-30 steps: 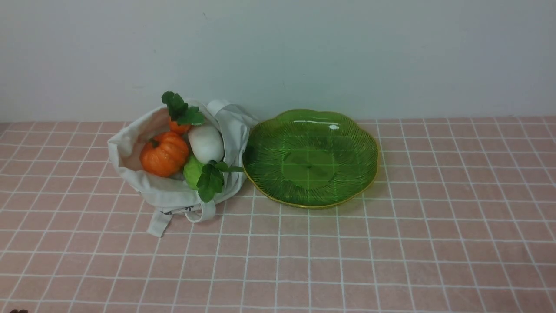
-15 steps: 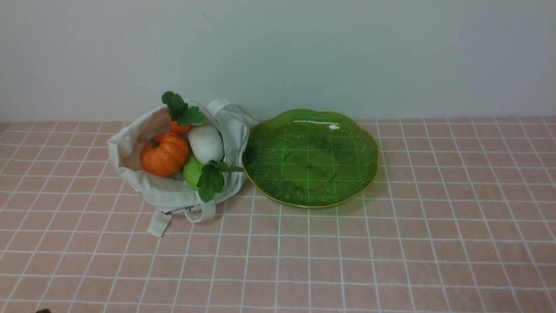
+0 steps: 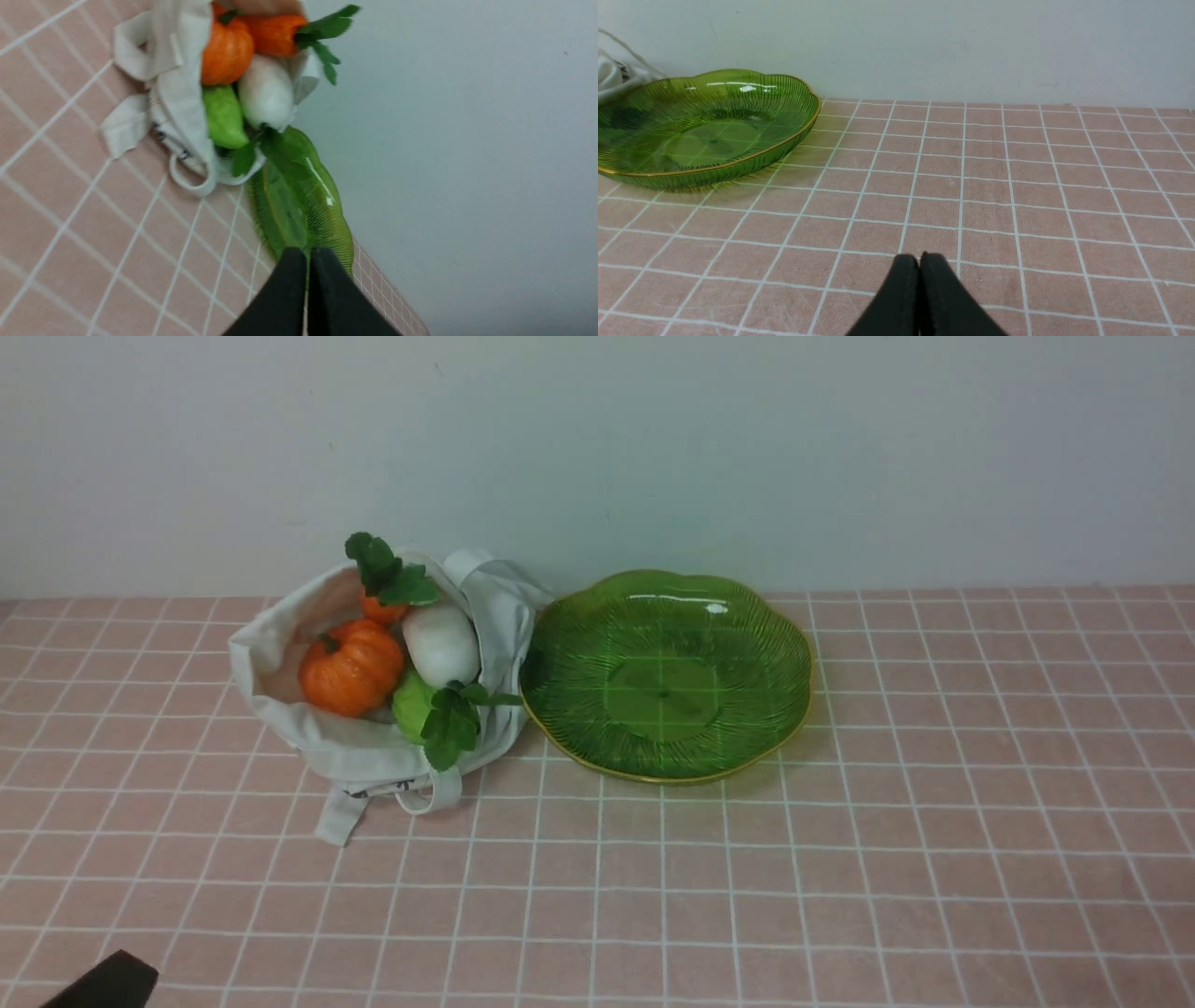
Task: Take vegetables from bag on pink coffee tablecloth place on plate.
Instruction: 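Reach into the cloth bag toward a vegetable inside it with the left gripper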
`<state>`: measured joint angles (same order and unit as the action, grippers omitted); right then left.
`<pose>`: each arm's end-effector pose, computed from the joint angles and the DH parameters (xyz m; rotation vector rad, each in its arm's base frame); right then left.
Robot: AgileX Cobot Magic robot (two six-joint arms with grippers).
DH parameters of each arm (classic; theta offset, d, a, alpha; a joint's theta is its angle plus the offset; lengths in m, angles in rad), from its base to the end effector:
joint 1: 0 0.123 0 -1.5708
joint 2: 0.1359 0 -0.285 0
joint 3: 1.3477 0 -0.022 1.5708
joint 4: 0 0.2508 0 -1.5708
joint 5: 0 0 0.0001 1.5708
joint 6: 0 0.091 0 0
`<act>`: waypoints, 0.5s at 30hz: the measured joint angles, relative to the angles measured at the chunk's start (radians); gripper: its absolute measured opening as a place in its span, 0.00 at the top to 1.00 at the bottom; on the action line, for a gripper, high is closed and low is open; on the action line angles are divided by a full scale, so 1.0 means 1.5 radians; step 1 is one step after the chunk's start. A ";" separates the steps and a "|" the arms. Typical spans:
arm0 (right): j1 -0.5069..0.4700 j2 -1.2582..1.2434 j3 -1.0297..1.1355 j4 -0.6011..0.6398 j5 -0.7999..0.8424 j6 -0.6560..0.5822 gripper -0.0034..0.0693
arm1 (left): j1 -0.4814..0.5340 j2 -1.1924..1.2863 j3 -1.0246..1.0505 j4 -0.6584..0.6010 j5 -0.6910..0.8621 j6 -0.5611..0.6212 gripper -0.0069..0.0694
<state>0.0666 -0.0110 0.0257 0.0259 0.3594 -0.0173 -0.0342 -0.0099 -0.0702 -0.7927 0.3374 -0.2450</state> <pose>0.0528 0.0044 0.1728 -0.0617 1.8570 0.0595 0.0483 -0.0232 0.2156 -0.6395 1.6166 -0.9783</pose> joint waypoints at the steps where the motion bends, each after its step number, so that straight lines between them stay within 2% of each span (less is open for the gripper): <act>1: 0.000 0.000 0.000 0.000 0.000 0.000 0.97 | 0.000 0.005 -0.030 0.000 0.010 0.023 0.91; 3: 0.000 0.000 0.000 0.000 0.000 0.000 0.97 | 0.000 0.051 -0.127 0.010 0.054 0.111 0.91; 5: 0.000 0.000 0.000 0.000 0.000 0.000 0.97 | 0.000 0.096 -0.179 0.025 0.083 0.141 0.91; 6: 0.000 0.000 0.000 0.000 0.000 0.000 0.97 | 0.000 0.172 -0.246 0.052 0.128 0.175 0.91; 12: 0.000 0.000 0.000 0.000 0.000 0.000 0.97 | 0.000 0.498 -0.433 0.219 0.317 0.210 0.91; 15: 0.000 0.000 0.000 0.000 0.000 0.000 0.97 | 0.000 0.638 -0.507 0.269 0.337 0.232 0.91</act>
<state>0.0666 -0.0110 0.0257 0.0259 0.3594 -0.0173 -0.0342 0.9475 -0.8303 -0.3894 0.8425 0.1030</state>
